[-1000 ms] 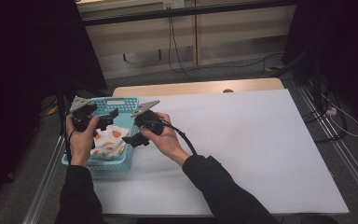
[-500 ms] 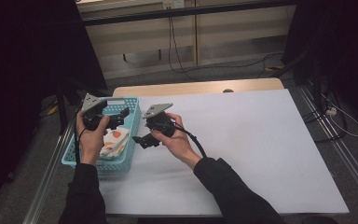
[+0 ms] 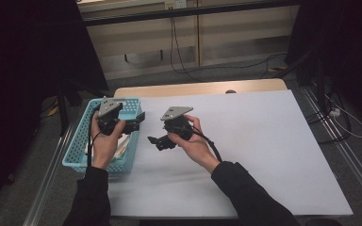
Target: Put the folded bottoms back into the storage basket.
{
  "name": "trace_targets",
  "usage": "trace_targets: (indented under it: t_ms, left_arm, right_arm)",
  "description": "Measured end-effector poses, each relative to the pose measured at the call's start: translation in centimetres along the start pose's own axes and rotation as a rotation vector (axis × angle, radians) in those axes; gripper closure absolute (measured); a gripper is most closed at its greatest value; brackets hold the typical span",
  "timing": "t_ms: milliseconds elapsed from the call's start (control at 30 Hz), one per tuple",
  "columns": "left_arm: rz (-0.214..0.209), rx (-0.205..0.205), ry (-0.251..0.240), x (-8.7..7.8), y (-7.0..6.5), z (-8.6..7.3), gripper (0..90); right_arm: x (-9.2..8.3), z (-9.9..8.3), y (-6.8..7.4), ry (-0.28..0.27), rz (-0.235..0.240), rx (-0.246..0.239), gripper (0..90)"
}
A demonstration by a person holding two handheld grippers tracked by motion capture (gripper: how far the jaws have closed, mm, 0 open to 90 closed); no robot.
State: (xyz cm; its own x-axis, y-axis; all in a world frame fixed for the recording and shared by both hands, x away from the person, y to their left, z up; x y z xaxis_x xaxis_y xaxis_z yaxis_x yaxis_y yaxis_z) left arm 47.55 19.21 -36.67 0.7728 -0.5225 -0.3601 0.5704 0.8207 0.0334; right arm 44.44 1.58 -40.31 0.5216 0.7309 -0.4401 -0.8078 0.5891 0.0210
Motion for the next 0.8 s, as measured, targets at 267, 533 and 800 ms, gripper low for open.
trace_targets:
  t_ms: [267,533,800]
  left_arm:
    - [-0.03,-0.002,0.023,0.2,-2.0,-0.7,5.4]
    - [-0.071,-0.001,0.023,0.5,-4.3,-0.5,5.4]
    - [-0.138,0.014,0.023,1.1,-6.9,-0.7,5.3]
  right_arm:
    - [-1.8,-0.8,-0.9,-0.008,-0.038,0.018,7.5]
    - [-3.5,-2.2,-2.0,0.006,-0.088,0.052,6.9]
    - [-6.0,-3.8,-2.8,-0.004,-0.147,0.057,6.5]
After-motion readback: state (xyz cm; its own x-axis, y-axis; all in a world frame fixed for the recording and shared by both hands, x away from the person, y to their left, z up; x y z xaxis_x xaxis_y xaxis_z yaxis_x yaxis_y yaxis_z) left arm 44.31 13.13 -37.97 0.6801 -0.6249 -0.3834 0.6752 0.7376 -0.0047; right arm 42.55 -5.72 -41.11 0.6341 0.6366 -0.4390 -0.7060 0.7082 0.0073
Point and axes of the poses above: each handheld gripper's, and its own axes: x roughly forward along the jaws, z roughly out of its top, y roughly to its left, the point moved 4 cm from there along x, roughly forward along the jaws, and after that the axes turned 1 degree about -x, right-handed, at the moved point
